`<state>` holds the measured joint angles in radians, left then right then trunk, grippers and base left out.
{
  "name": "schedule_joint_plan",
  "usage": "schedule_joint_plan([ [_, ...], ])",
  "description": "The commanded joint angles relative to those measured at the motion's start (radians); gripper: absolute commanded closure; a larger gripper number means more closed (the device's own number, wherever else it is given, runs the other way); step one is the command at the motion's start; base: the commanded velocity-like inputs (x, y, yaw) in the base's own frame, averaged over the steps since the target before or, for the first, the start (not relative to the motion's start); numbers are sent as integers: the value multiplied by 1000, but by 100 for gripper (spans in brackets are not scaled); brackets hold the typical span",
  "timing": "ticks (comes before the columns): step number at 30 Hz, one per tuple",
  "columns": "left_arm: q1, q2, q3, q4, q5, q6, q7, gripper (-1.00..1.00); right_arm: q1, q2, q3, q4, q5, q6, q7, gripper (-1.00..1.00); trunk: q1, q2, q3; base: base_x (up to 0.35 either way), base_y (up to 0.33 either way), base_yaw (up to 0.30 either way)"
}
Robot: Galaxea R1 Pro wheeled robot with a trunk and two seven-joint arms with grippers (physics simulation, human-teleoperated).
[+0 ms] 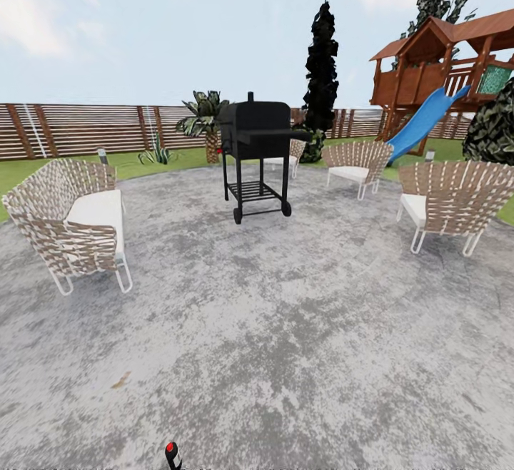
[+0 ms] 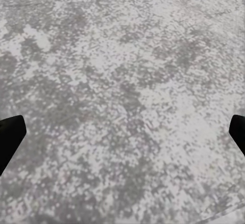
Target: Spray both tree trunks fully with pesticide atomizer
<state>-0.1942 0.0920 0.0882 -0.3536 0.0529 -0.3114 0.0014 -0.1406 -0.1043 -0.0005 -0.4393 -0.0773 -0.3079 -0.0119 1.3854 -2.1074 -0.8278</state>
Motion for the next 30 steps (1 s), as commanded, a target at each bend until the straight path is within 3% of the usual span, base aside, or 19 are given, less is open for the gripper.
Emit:
schedule_joint_plan([
  [1,-1,0,-1,1,5,-3,0,-100,-1,0,2,1,-8,-3,0,-100,4,-8,-4,0,0,0],
  [30,-1,0,-1,1,4,-3,0,-100,-1,0,2,1,-8,-3,0,-100,115,-211,-96,0,0,0],
])
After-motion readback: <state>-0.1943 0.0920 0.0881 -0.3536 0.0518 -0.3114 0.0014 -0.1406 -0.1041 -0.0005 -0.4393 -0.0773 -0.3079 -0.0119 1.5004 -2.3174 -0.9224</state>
